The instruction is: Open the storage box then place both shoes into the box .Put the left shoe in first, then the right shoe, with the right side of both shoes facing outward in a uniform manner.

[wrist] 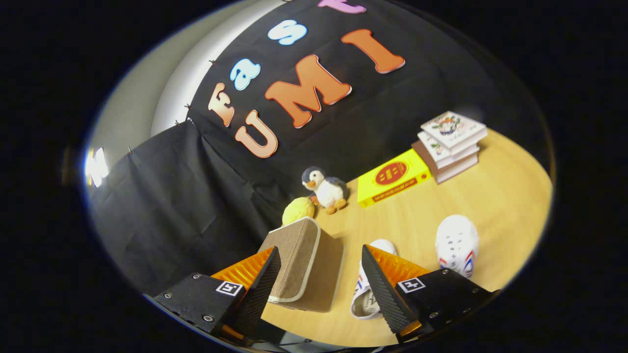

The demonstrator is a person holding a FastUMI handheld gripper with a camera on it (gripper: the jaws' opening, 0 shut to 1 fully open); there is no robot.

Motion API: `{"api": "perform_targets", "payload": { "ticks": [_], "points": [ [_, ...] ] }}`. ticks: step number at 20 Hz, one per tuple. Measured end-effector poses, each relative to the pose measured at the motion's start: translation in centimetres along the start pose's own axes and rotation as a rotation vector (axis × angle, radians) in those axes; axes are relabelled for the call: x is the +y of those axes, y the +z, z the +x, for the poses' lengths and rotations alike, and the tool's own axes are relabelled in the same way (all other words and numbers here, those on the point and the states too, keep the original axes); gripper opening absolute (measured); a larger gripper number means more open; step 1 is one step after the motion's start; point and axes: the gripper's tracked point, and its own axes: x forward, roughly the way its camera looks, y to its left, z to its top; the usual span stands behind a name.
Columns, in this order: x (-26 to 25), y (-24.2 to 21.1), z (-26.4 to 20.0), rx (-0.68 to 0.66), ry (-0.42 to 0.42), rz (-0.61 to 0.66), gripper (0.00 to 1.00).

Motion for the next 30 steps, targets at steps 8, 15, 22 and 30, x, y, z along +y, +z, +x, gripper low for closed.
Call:
{"api": "perform_targets", "payload": {
  "ticks": [8,15,22,30],
  "points": [
    [0.3,-5.2,4.8,0.21,0.176,0.336,0.98],
    [1.7,-8.3,8.9,0.347,0.244,0.398,0.98],
    [3.5,-10.2,11.7,0.44,0.312,0.464,0.98],
    [4.8,-9.3,11.6,0.461,0.404,0.576,0.95]
  ]
}}
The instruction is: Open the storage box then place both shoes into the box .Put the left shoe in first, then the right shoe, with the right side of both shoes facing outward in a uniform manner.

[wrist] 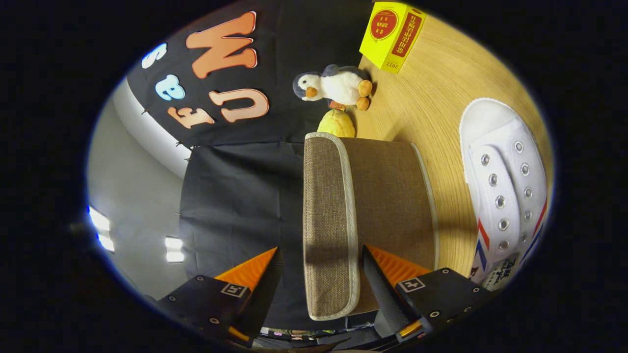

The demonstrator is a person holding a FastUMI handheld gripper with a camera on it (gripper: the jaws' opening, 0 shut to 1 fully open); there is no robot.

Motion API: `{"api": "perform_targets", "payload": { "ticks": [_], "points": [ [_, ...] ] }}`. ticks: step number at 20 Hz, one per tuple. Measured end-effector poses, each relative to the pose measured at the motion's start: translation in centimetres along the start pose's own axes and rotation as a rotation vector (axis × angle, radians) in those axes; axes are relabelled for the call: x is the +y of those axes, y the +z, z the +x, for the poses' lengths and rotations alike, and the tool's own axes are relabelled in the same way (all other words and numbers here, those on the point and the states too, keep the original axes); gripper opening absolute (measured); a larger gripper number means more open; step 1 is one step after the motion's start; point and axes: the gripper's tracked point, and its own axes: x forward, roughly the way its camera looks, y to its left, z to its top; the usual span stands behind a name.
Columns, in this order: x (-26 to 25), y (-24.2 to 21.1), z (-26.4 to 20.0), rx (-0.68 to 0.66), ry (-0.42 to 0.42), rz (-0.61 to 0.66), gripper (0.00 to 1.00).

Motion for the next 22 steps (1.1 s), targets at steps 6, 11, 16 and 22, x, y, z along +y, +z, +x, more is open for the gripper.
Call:
{"api": "perform_targets", "payload": {
  "ticks": [6,11,16,22],
  "points": [
    [-0.7,1.4,-1.7,-0.059,-0.006,0.027,0.66],
    [-0.7,1.5,-1.9,-0.083,-0.026,0.006,0.03],
    [3.2,0.9,-1.9,-0.094,0.012,-0.084,0.01],
    [10.2,0.2,-0.7,-0.139,0.073,-0.189,0.0]
  ]
}}
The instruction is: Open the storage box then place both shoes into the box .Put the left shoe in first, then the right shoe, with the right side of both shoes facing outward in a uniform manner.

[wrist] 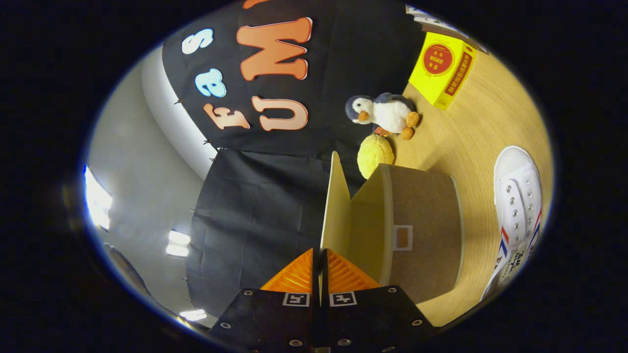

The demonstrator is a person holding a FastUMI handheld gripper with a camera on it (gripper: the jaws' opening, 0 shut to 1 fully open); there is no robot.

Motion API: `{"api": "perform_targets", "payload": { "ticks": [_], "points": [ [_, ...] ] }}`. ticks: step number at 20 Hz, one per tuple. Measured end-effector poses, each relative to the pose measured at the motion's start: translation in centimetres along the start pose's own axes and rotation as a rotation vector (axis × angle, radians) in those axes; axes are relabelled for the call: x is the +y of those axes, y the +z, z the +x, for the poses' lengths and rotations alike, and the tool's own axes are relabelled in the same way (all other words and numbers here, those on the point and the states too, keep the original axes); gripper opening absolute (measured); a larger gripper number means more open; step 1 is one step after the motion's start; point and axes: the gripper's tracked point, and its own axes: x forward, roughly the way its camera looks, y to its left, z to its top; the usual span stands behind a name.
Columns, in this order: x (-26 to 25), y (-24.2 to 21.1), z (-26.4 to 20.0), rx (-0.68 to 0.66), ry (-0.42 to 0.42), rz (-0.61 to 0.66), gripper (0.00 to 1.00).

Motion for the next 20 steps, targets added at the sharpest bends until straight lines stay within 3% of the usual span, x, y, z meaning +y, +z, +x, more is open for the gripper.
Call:
{"api": "perform_targets", "payload": {
  "ticks": [7,16,18,20],
  "points": [
    [7.3,-2.2,5.4,-0.044,-0.025,-0.212,0.01],
    [9.0,-8.0,14.1,-0.041,-0.124,-0.349,0.03],
    [8.6,-9.5,15.4,-0.013,-0.174,-0.417,0.08],
    [8.4,-11.0,16.3,0.024,-0.201,-0.463,0.28]
  ]
}}
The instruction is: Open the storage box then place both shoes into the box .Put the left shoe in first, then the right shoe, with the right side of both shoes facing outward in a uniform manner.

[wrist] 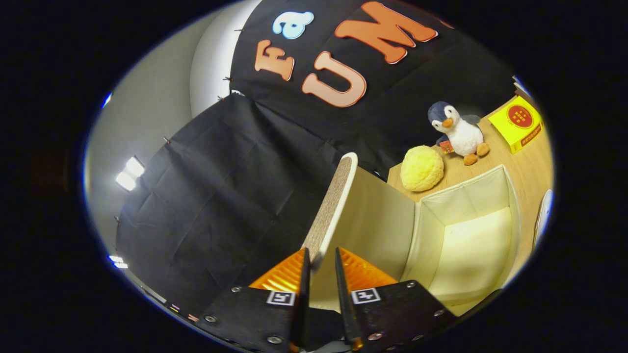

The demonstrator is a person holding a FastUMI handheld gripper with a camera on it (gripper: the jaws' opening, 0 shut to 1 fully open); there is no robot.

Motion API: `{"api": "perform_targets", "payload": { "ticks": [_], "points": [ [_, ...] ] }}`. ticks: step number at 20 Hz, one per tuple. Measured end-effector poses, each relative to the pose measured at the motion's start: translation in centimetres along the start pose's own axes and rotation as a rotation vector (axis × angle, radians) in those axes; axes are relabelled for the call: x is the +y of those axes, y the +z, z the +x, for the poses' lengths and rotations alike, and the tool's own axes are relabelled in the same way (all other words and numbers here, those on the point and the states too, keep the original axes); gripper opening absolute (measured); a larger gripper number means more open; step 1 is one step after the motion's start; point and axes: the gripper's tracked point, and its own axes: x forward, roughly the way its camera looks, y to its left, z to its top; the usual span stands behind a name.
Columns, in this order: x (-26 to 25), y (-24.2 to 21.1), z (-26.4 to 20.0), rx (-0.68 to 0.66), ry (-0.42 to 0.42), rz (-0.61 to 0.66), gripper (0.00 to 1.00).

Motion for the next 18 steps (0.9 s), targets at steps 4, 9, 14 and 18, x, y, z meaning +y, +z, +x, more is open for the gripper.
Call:
{"api": "perform_targets", "payload": {
  "ticks": [4,9,14,18],
  "points": [
    [-1.7,-1.4,0.3,0.017,-0.086,-0.049,0.71],
    [-5.0,-0.9,-1.6,-0.01,-0.202,-0.092,0.98],
    [-9.6,-0.1,-5.2,-0.048,-0.333,-0.116,0.98],
    [-14.1,0.4,-9.6,-0.072,-0.459,-0.108,0.98]
  ]
}}
